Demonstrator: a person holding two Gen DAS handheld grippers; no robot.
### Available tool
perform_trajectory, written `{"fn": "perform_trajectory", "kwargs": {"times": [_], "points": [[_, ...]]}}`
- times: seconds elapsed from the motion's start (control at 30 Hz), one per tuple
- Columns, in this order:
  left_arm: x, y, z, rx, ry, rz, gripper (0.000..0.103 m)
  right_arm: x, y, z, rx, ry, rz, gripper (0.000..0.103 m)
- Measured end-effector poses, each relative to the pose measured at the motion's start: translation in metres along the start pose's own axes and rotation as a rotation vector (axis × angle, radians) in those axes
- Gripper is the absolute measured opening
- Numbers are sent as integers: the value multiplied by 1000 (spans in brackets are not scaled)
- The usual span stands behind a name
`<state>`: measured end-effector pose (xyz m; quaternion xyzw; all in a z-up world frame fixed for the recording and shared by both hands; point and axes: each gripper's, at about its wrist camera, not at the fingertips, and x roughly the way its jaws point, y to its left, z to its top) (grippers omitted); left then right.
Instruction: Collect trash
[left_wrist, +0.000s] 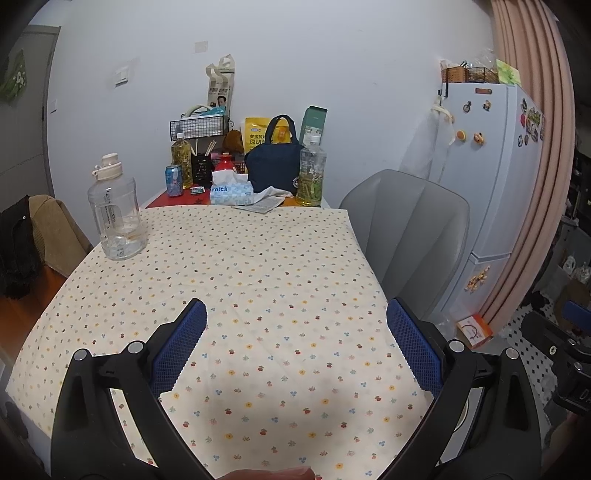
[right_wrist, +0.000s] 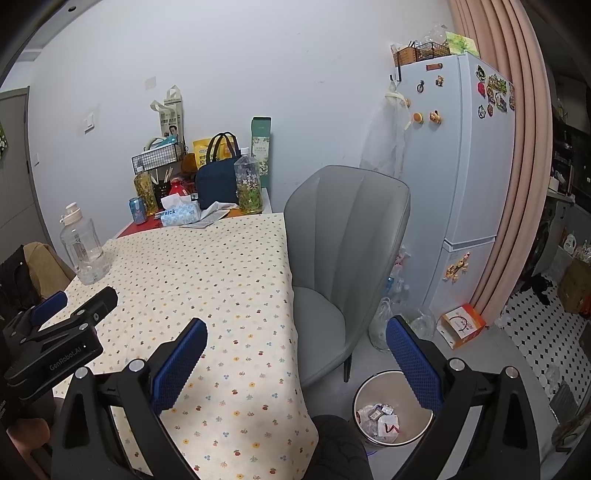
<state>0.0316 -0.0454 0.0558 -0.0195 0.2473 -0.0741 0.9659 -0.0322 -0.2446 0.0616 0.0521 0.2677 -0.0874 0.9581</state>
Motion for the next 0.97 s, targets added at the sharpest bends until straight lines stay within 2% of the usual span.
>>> {"fn": "perform_trajectory", "kwargs": {"times": [0.97], "points": [[12,10,-7,-34,33,-5,97,13,9,-5,-16,33,16,95]]}}
